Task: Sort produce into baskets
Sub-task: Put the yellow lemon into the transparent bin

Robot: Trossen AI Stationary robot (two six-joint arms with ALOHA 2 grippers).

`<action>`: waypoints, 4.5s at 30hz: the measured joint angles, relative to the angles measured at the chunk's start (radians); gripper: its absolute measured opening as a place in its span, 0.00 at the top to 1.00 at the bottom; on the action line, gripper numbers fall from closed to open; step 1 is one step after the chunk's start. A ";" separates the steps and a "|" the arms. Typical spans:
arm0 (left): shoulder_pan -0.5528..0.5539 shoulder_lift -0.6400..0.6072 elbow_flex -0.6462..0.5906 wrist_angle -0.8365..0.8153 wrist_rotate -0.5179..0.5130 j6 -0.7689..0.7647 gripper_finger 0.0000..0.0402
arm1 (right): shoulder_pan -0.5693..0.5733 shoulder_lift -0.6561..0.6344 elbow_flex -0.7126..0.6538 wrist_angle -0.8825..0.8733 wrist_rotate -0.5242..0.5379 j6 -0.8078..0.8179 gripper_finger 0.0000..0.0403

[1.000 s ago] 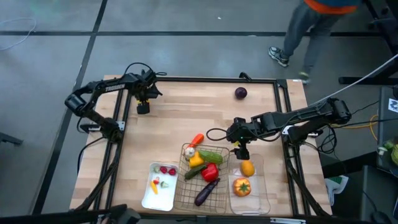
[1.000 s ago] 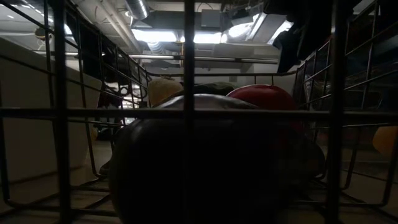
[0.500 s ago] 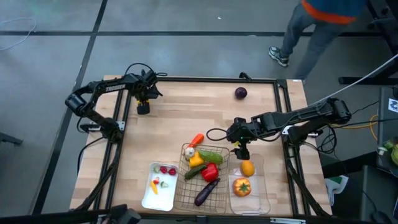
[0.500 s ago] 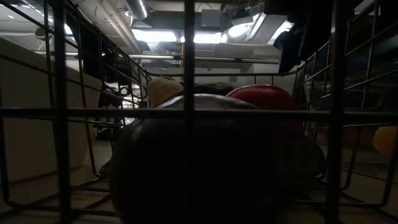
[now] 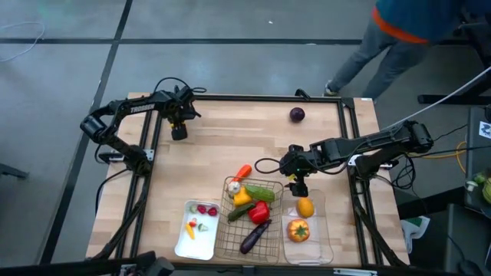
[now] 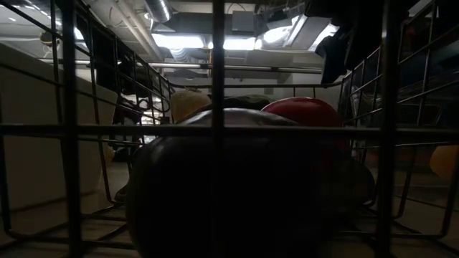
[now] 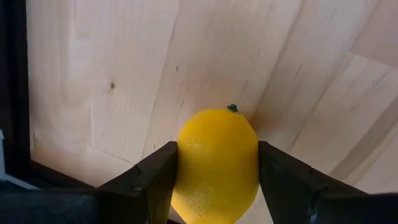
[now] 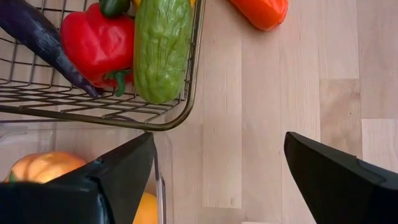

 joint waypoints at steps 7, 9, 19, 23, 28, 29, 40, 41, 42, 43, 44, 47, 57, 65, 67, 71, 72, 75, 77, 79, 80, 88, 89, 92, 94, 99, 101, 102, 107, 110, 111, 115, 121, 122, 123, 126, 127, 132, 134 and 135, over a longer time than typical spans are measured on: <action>-0.026 -0.002 0.000 -0.001 0.019 -0.109 0.51 | 0.000 0.000 0.000 0.000 0.000 0.000 0.12; -0.041 -0.002 0.006 -0.006 0.055 -0.143 0.51 | 0.000 0.000 0.000 -0.001 -0.006 0.000 0.12; -0.155 -0.002 0.117 -0.003 0.314 -0.378 0.50 | 0.000 0.000 0.000 0.000 -0.026 0.000 0.12; -0.211 -0.002 0.164 0.032 0.421 -0.474 0.50 | 0.000 0.000 0.000 0.001 -0.026 0.000 0.12; -0.290 -0.002 0.197 0.156 0.523 -0.605 0.50 | 0.000 0.000 0.000 0.009 -0.015 0.000 0.12; -0.305 -0.002 0.197 0.192 0.538 -0.634 0.50 | 0.000 0.000 0.000 0.013 -0.006 0.000 0.12; -0.494 -0.002 0.197 0.533 0.605 -0.894 0.50 | 0.000 0.001 0.000 0.154 0.097 -0.012 0.12; -0.511 -0.002 0.197 0.557 0.606 -0.908 0.50 | 0.000 0.001 0.000 0.170 0.133 -0.030 0.12; -0.526 -0.002 0.197 0.580 0.606 -0.921 0.50 | 0.000 0.001 0.000 0.188 0.168 -0.051 0.12; -0.542 -0.002 0.197 0.604 0.606 -0.931 0.50 | 0.000 0.001 0.000 0.208 0.200 -0.079 0.12; -0.557 -0.002 0.197 0.627 0.606 -0.941 0.50 | 0.000 0.001 0.000 0.235 0.231 -0.111 0.12; -0.600 -0.002 0.197 0.699 0.606 -0.974 0.50 | 0.000 0.001 0.000 0.329 0.293 -0.224 0.12; -0.700 -0.002 0.197 0.792 0.606 -1.028 0.50 | 0.000 0.001 0.000 0.508 0.305 -0.574 0.12; -0.753 -0.002 0.197 0.851 0.606 -1.030 0.50 | 0.000 0.001 0.001 0.567 0.253 -0.611 0.12; -0.763 -0.002 0.197 0.876 0.605 -1.031 0.50 | 0.000 0.001 0.001 0.585 0.210 -0.612 0.12; -0.787 -0.002 0.197 0.915 0.605 -1.034 0.50 | 0.000 0.001 0.001 0.605 0.190 -0.632 0.12; -0.792 -0.002 0.197 0.930 0.605 -1.041 0.50 | 0.000 0.001 0.001 0.610 0.186 -0.635 0.12; -0.805 -0.002 0.197 0.951 0.605 -1.054 0.50 | 0.000 0.001 0.001 0.640 0.145 -0.653 0.12; -0.811 -0.002 0.197 0.960 0.605 -1.059 0.50 | 0.000 0.001 0.001 0.642 0.118 -0.670 0.12; -0.818 -0.002 0.197 0.989 0.603 -1.071 0.50 | 0.000 0.003 0.001 0.641 0.109 -0.677 0.12; -0.822 -0.002 0.197 0.999 0.603 -1.073 0.50 | 0.000 0.005 0.001 0.643 0.105 -0.677 0.12; -0.826 -0.002 0.197 1.012 0.604 -1.083 0.50 | 0.000 0.027 0.001 0.683 0.052 -0.679 0.14; -0.826 -0.002 0.197 1.014 0.604 -1.083 0.50 | 0.000 0.031 0.001 0.691 0.052 -0.679 0.15; -0.826 -0.002 0.197 1.013 0.604 -1.079 0.50 | 0.000 0.036 0.001 0.699 0.053 -0.679 0.21; -0.826 -0.002 0.197 1.012 0.606 -1.080 0.50 | 0.000 0.038 0.001 0.703 0.055 -0.679 0.26; -0.827 -0.002 0.197 1.009 0.606 -1.059 0.50 | 0.000 0.038 0.001 0.702 0.060 -0.679 0.41; -0.827 -0.002 0.197 1.009 0.606 -1.045 0.50 | 0.000 0.038 0.001 0.702 0.065 -0.681 0.45; -0.827 -0.002 0.197 1.009 0.605 -1.044 0.50 | 0.000 0.038 0.001 0.702 0.065 -0.681 0.46; -0.829 -0.002 0.197 1.009 0.601 -1.047 0.50 | 0.000 0.038 0.001 0.701 0.065 -0.681 0.45; -0.833 -0.002 0.197 1.009 0.595 -1.039 0.50 | 0.000 0.038 0.001 0.700 0.064 -0.681 0.44; -0.835 -0.002 0.197 1.009 0.594 -1.039 0.50 | 0.000 0.038 0.001 0.700 0.064 -0.681 0.44; -0.838 -0.002 0.197 1.009 0.583 -1.035 0.45 | 0.000 0.038 0.001 0.699 0.063 -0.680 0.44; -0.838 0.002 0.197 1.016 0.563 -1.032 0.34 | 0.001 0.038 0.000 0.690 0.055 -0.679 0.44; -0.838 0.003 0.197 1.014 0.563 -1.031 0.33 | 0.001 0.038 0.000 0.691 0.052 -0.678 0.44; -0.838 0.003 0.197 1.013 0.562 -1.029 0.32 | 0.001 0.038 0.000 0.692 0.052 -0.674 0.44; -0.836 0.003 0.197 1.008 0.562 -0.996 0.31 | 0.001 0.035 0.000 0.676 0.051 -0.642 0.44; -0.836 0.002 0.197 1.007 0.562 -0.988 0.30 | 0.001 0.032 0.000 0.661 0.051 -0.624 0.44; -0.836 0.001 0.197 0.993 0.563 -0.922 0.30 | 0.024 -0.005 0.000 0.536 0.042 -0.537 0.44; -0.836 0.000 0.197 0.975 0.563 -0.894 0.30 | 0.047 -0.027 0.000 0.489 0.041 -0.491 0.44; -0.836 0.000 0.197 0.971 0.563 -0.888 0.30 | 0.058 -0.038 0.000 0.467 0.042 -0.463 0.44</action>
